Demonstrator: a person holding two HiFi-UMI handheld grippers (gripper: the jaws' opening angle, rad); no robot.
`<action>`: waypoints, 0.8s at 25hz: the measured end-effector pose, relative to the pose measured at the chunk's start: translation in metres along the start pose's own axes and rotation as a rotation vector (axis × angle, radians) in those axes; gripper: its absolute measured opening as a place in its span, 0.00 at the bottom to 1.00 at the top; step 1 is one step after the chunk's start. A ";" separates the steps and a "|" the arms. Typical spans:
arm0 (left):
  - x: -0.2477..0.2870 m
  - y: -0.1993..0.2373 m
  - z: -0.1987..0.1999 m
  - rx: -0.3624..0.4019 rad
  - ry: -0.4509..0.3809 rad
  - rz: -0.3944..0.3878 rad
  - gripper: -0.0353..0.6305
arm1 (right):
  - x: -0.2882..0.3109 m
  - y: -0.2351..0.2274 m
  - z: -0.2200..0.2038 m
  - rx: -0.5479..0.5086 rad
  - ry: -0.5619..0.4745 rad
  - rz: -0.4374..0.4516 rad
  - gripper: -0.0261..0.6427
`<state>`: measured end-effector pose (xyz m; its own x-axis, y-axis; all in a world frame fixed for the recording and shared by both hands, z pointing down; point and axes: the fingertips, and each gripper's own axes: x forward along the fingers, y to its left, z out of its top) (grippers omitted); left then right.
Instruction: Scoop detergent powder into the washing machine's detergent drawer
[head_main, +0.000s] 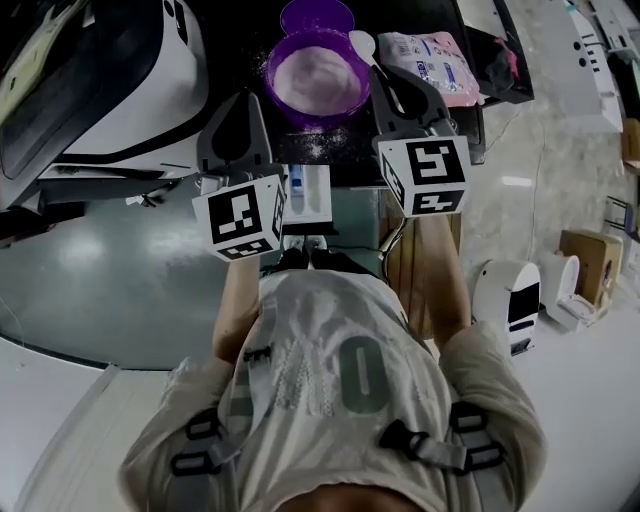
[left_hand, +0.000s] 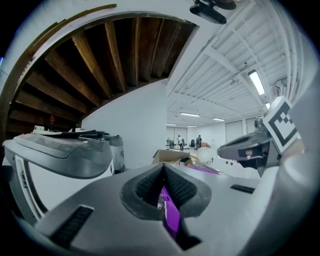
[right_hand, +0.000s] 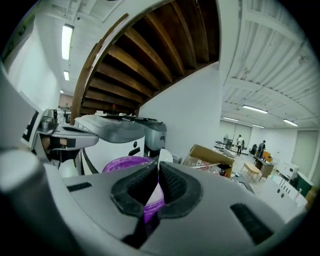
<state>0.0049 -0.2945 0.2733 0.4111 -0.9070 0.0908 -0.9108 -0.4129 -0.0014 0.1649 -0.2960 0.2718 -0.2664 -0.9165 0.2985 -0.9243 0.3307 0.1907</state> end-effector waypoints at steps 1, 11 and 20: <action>-0.001 0.001 -0.002 0.000 0.003 0.003 0.08 | 0.005 0.001 0.000 -0.031 0.026 0.026 0.05; -0.016 0.023 -0.028 -0.021 0.033 0.077 0.08 | 0.048 0.027 -0.034 -0.387 0.316 0.262 0.05; -0.029 0.041 -0.045 -0.048 0.043 0.124 0.08 | 0.063 0.049 -0.070 -0.515 0.517 0.375 0.05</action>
<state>-0.0463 -0.2815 0.3153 0.2940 -0.9461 0.1358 -0.9558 -0.2924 0.0320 0.1217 -0.3218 0.3652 -0.2569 -0.5466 0.7970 -0.5240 0.7717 0.3604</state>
